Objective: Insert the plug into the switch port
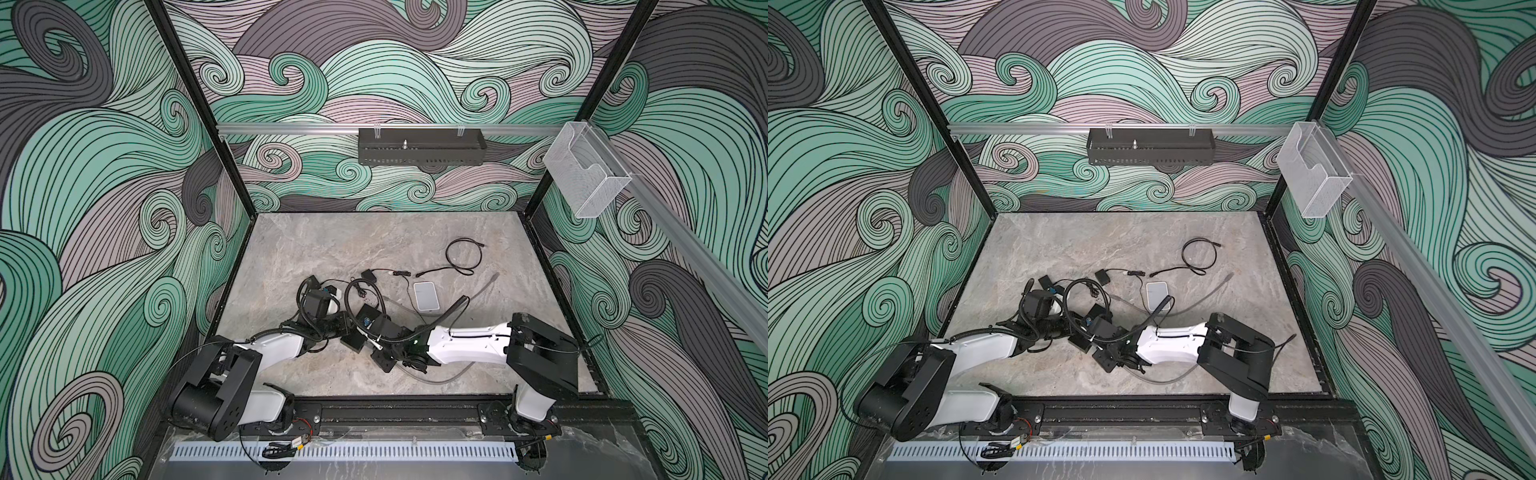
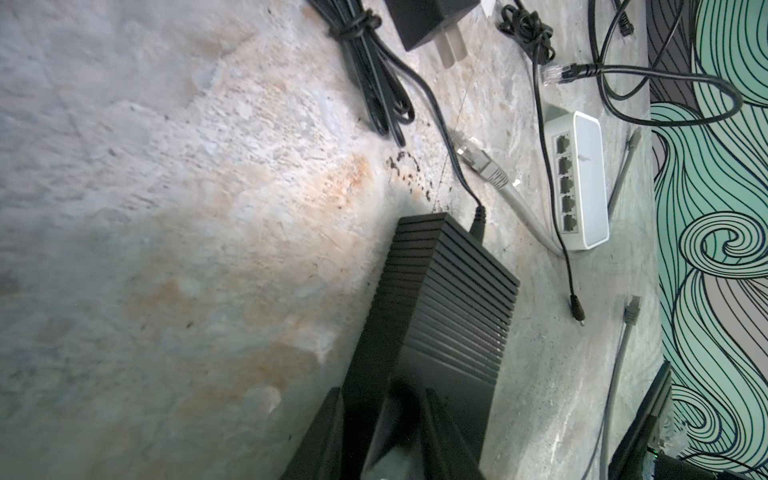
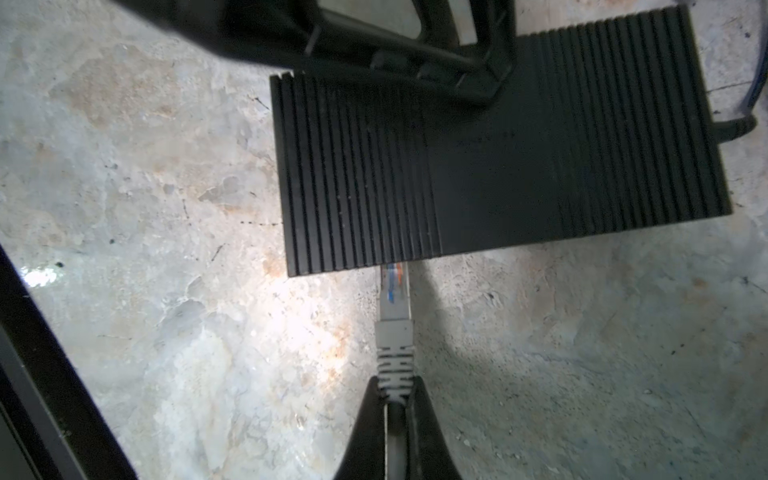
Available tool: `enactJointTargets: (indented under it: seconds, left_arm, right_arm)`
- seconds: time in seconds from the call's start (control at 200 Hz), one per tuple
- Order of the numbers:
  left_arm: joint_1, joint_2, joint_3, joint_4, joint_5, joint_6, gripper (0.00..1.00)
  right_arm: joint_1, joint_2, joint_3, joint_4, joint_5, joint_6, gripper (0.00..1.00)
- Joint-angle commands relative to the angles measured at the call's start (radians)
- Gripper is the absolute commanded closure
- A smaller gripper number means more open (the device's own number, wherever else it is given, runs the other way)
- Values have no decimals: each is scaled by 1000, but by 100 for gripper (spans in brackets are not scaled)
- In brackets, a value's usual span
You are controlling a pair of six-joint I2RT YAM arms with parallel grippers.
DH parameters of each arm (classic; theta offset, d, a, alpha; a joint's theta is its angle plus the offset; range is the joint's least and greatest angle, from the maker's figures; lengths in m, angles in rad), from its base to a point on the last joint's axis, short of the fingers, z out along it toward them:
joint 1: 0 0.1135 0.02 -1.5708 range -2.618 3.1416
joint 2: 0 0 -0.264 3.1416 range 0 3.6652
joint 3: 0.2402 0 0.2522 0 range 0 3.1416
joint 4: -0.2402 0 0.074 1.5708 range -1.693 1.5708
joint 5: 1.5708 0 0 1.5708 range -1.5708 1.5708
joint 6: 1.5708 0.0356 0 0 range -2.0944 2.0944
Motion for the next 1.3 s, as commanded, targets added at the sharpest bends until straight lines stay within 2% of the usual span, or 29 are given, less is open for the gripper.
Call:
enactJointTargets:
  seconds: [0.0, 0.58, 0.911, 1.296]
  left_arm:
    - [-25, 34, -20, -63, 87, -13, 69]
    - [-27, 33, -74, -30, 110, -36, 69]
    - [-28, 43, -124, 51, 150, -59, 69]
    - [-41, 80, -150, 103, 166, -79, 69]
  right_arm:
    - [7, 18, -6, 141, 54, 2, 100]
    - [11, 24, 18, 138, 73, 9, 100]
    - [16, 24, 51, 161, 72, 22, 100]
    - [16, 95, 122, 167, 46, 23, 100]
